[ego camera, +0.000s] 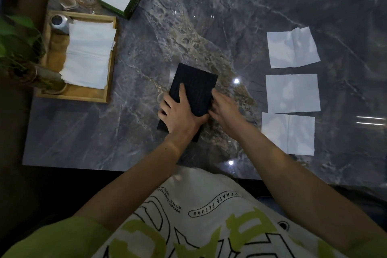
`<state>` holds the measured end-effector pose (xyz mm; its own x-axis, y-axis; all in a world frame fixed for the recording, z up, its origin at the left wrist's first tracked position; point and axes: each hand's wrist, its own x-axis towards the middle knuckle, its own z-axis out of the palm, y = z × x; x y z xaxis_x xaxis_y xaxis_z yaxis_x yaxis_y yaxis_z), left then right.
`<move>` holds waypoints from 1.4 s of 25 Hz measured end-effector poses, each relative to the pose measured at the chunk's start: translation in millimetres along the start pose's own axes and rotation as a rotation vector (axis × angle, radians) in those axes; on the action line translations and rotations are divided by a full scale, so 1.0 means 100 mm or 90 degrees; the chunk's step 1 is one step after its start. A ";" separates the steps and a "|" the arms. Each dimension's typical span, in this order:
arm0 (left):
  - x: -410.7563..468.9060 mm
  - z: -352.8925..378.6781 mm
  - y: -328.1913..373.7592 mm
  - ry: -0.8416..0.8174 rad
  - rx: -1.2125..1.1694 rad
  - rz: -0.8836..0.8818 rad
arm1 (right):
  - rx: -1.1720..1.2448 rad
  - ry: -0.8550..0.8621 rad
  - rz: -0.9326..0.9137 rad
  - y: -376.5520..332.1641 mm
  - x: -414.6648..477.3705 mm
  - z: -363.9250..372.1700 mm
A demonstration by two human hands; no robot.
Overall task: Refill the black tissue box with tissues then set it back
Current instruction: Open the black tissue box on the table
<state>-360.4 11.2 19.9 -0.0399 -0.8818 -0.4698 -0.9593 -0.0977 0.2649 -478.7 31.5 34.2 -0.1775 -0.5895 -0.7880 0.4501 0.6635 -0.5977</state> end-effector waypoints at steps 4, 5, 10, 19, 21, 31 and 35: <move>0.04 0.00 0.01 -0.003 0.019 -0.009 | 0.037 -0.022 0.021 -0.02 -0.01 -0.04; 0.04 0.00 0.01 -0.009 0.024 -0.006 | 0.037 -0.028 0.024 -0.03 -0.01 -0.05; 0.04 -0.09 0.03 -0.044 0.005 -0.001 | 0.031 -0.035 0.022 -0.09 -0.01 -0.05; 0.18 -0.58 -0.46 -0.233 -0.487 0.078 | 0.024 -0.012 0.027 -0.11 0.00 -0.05; 0.21 -0.69 -0.59 -0.305 -0.596 0.065 | 0.015 -0.010 0.025 -0.08 0.00 -0.06; 0.13 -0.70 -1.13 -0.399 -0.900 -0.106 | -0.146 0.007 -0.105 -0.02 0.00 -0.20; 0.27 -0.72 -1.32 -0.263 -0.780 -0.081 | -0.306 -0.054 -0.238 0.11 -0.01 -0.24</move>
<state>-214.5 -32.8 33.2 -0.2613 -0.6505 -0.7132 -0.0937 -0.7182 0.6894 -494.8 50.9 24.4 -0.1685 -0.8439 -0.5094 -0.0773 0.5265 -0.8467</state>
